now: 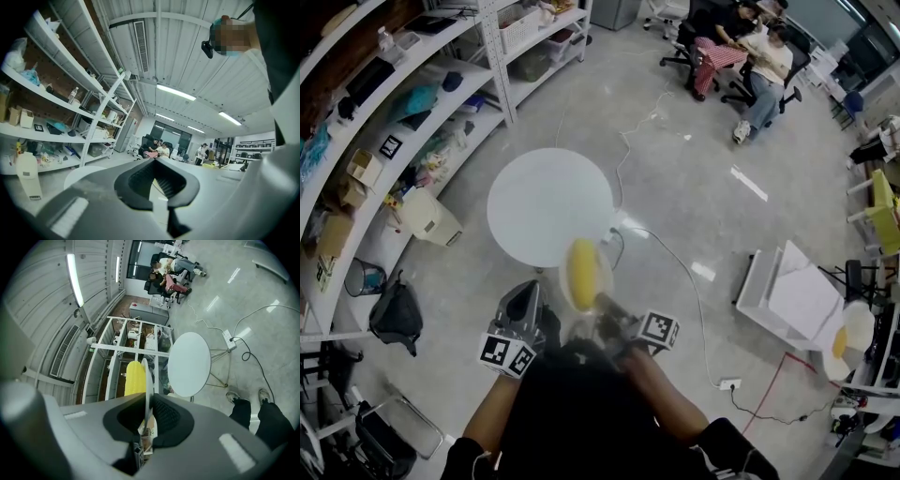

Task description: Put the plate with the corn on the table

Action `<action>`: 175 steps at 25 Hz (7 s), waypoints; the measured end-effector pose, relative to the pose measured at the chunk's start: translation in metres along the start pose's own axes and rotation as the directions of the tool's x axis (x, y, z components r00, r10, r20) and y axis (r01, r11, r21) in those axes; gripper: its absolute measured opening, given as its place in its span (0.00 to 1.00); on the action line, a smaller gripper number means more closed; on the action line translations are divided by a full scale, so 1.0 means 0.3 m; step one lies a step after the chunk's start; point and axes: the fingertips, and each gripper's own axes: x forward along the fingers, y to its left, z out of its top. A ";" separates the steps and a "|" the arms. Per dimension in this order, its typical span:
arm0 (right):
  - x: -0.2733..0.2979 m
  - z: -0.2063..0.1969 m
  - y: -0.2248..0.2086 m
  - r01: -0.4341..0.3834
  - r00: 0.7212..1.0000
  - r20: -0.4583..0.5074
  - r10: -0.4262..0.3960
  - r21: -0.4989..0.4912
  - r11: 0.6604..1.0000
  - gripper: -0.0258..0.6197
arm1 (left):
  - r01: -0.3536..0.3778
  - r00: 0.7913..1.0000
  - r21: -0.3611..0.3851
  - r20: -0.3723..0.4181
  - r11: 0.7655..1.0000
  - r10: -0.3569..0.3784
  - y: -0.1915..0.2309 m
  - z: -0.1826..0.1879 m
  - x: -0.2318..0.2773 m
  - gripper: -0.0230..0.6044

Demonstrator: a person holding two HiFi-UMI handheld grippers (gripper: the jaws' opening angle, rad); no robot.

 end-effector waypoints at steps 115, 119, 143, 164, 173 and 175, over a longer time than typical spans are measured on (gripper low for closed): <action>1.157 0.856 -0.214 -0.058 0.998 0.011 0.059 -0.055 0.997 0.11 | 0.017 0.992 -0.100 -0.122 0.995 -0.029 0.908 -0.105 1.195 0.05; 1.184 0.869 -0.265 -0.063 0.998 -0.007 0.063 -0.054 0.997 0.11 | 0.014 0.991 -0.104 -0.128 0.994 -0.027 0.927 -0.152 1.226 0.05; 1.292 0.867 -0.516 0.016 0.998 -0.060 -0.019 -0.036 0.999 0.11 | -0.038 0.988 -0.130 -0.155 0.991 0.017 1.020 -0.289 1.253 0.05; 1.350 0.848 -0.594 0.075 0.993 -0.088 -0.077 -0.020 0.997 0.12 | -0.041 0.986 -0.158 -0.168 0.987 0.014 1.042 -0.324 1.240 0.05; 1.349 0.843 -0.616 0.086 0.993 -0.081 -0.088 -0.023 0.996 0.11 | -0.042 0.986 -0.163 -0.165 0.986 0.015 1.040 -0.331 1.228 0.05; 1.350 0.844 -0.614 0.088 0.993 -0.078 -0.089 -0.025 0.996 0.11 | -0.043 0.986 -0.164 -0.166 0.985 0.015 1.038 -0.332 1.225 0.05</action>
